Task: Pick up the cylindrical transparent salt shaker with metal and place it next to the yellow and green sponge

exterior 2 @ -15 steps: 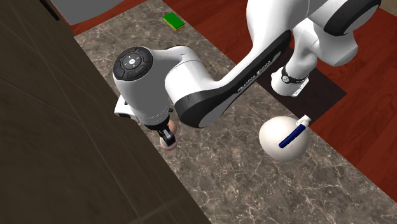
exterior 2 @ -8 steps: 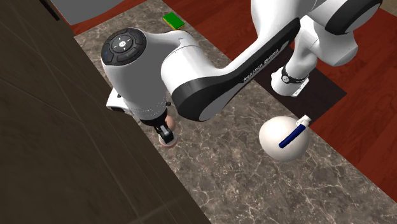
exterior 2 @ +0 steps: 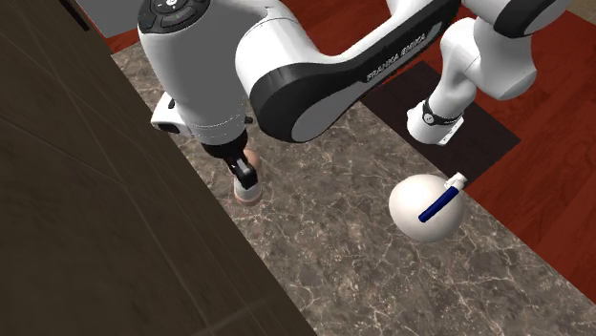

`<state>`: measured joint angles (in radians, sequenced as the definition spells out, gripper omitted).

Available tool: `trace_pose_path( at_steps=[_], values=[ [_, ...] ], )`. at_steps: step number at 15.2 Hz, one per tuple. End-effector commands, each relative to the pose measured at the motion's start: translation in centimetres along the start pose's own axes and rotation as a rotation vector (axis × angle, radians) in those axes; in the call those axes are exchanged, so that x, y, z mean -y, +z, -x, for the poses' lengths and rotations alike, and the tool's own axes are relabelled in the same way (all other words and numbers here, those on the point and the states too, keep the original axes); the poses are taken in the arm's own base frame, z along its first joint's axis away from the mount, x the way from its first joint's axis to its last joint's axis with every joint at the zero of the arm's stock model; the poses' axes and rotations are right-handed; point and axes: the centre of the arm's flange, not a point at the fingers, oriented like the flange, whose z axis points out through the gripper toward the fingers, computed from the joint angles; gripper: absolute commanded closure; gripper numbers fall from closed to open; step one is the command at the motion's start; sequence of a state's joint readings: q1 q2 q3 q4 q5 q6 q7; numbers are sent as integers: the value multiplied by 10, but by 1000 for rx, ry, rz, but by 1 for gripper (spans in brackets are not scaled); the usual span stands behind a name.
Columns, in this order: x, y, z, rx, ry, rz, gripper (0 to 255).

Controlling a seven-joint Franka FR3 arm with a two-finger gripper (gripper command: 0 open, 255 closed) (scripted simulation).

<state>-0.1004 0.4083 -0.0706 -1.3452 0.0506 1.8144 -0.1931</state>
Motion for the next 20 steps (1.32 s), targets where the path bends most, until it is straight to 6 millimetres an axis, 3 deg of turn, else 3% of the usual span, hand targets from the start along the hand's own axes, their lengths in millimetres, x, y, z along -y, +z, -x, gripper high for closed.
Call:
trace_pose_path(
  at_steps=[1, 20],
  values=[
    [-17, -9, 17, 0, -1, 0, 255],
    [-208, -90, 158, 0, -1, 0, 255]
  ],
)
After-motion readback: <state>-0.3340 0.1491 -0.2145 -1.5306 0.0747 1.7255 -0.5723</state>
